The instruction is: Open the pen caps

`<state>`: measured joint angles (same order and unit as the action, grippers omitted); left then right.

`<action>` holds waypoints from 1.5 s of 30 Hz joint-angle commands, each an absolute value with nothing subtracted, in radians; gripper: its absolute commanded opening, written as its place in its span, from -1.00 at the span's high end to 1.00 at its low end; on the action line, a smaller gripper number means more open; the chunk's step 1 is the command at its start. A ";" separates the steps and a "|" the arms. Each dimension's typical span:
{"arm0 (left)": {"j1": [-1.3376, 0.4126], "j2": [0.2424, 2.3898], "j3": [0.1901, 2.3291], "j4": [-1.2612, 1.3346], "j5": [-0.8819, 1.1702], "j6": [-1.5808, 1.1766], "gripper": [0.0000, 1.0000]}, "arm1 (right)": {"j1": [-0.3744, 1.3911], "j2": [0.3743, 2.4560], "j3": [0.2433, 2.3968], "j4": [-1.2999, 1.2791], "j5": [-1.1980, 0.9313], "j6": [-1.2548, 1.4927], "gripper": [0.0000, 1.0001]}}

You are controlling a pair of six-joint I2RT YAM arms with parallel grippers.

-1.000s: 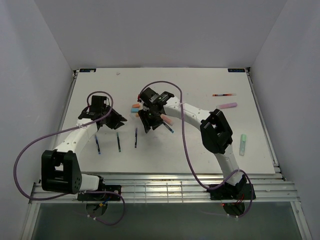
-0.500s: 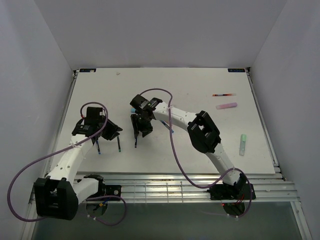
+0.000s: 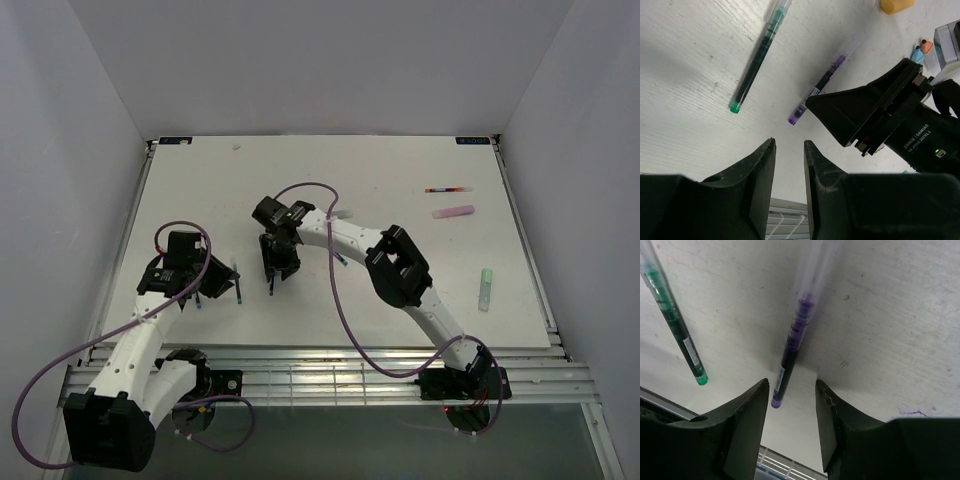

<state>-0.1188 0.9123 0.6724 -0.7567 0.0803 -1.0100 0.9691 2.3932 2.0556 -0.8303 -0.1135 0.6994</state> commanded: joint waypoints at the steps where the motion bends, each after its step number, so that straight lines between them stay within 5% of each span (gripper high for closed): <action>1: -0.112 0.884 0.716 -0.792 0.048 -0.988 0.20 | 0.992 2.450 2.132 -0.919 -0.041 0.716 0.06; 14: -0.112 0.830 0.695 -0.807 0.061 -0.974 0.19 | 1.026 2.504 2.115 -1.042 0.075 0.698 0.44; 19: -0.112 0.836 0.704 -0.811 0.069 -0.969 0.19 | 1.028 2.456 2.007 -1.025 0.113 0.663 0.84; 26: -0.112 0.900 0.770 -0.818 0.170 -0.898 0.15 | 1.019 2.214 1.840 -0.884 0.109 0.474 0.85; 34: -0.113 0.974 0.796 -0.729 0.353 -0.818 -0.04 | 1.003 1.995 1.686 -0.743 -0.210 0.390 0.85; 45: -0.126 1.057 0.856 -0.699 0.416 -0.808 -0.06 | 1.003 1.848 1.509 -0.545 -0.426 0.459 0.85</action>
<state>-0.1200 1.0531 0.8124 -0.7258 0.3798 -0.8265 1.0023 1.8874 1.5227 -0.6296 -0.3252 0.4404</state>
